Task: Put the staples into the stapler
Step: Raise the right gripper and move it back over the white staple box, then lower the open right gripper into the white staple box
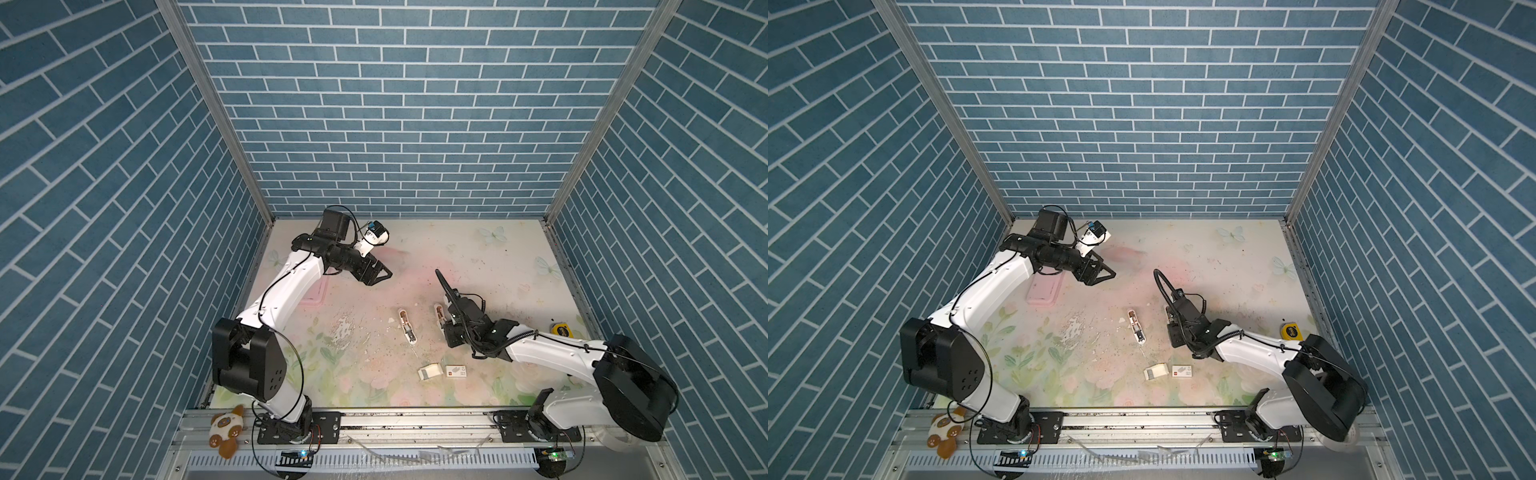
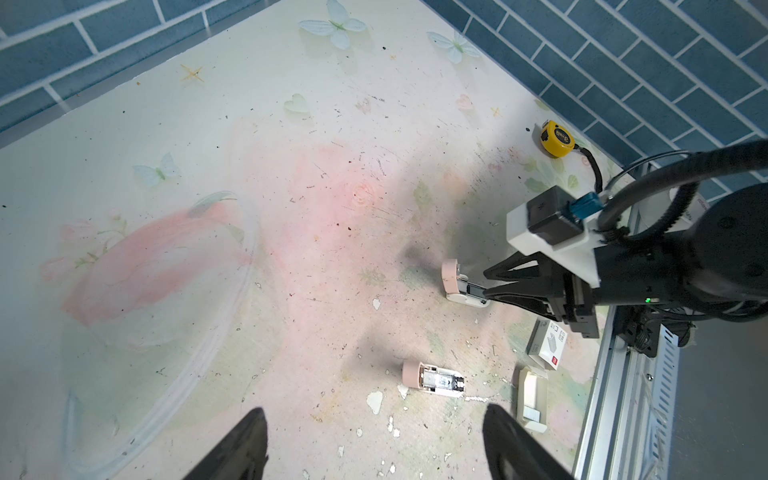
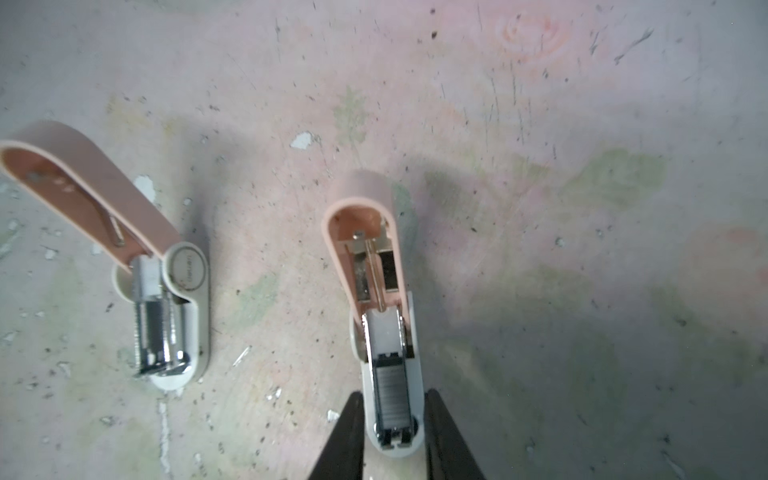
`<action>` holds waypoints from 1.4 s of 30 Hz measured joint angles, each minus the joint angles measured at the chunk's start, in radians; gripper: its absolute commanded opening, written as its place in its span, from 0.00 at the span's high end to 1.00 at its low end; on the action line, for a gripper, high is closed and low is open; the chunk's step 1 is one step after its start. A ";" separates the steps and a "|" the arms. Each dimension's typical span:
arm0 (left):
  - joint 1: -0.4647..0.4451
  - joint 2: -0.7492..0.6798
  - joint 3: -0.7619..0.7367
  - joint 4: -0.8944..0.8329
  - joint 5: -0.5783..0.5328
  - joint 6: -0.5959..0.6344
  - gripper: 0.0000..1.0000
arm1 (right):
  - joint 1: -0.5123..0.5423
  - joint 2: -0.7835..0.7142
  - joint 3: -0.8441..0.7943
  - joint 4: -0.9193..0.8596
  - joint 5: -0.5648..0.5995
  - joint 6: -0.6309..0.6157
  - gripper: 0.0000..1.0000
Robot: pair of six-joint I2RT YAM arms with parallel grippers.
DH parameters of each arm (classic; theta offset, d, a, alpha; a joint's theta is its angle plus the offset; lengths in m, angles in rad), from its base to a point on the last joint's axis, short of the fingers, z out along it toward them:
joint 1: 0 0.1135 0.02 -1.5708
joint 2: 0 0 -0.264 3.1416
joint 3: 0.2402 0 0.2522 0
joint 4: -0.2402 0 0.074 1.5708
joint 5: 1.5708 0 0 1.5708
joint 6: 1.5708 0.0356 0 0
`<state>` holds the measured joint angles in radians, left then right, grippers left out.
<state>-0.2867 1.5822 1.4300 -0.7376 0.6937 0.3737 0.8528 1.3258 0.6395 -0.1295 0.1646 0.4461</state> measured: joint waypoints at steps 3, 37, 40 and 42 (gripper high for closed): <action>0.000 -0.002 0.000 -0.008 -0.002 0.007 0.17 | 0.000 -0.068 0.045 -0.066 -0.004 0.001 0.75; 0.000 -0.026 -0.034 0.014 0.034 0.026 0.17 | 0.463 0.051 0.158 -0.370 0.027 0.463 0.78; 0.000 -0.036 -0.038 0.016 0.034 0.026 0.17 | 0.463 0.063 0.159 -0.363 0.030 0.467 0.80; 0.000 -0.044 -0.039 0.019 0.034 0.024 0.17 | 0.463 0.074 0.160 -0.358 0.030 0.467 0.80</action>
<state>-0.2867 1.5383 1.3911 -0.7185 0.7273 0.3981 1.3155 1.3994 0.7994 -0.4873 0.1947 0.9134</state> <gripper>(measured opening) 0.832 0.204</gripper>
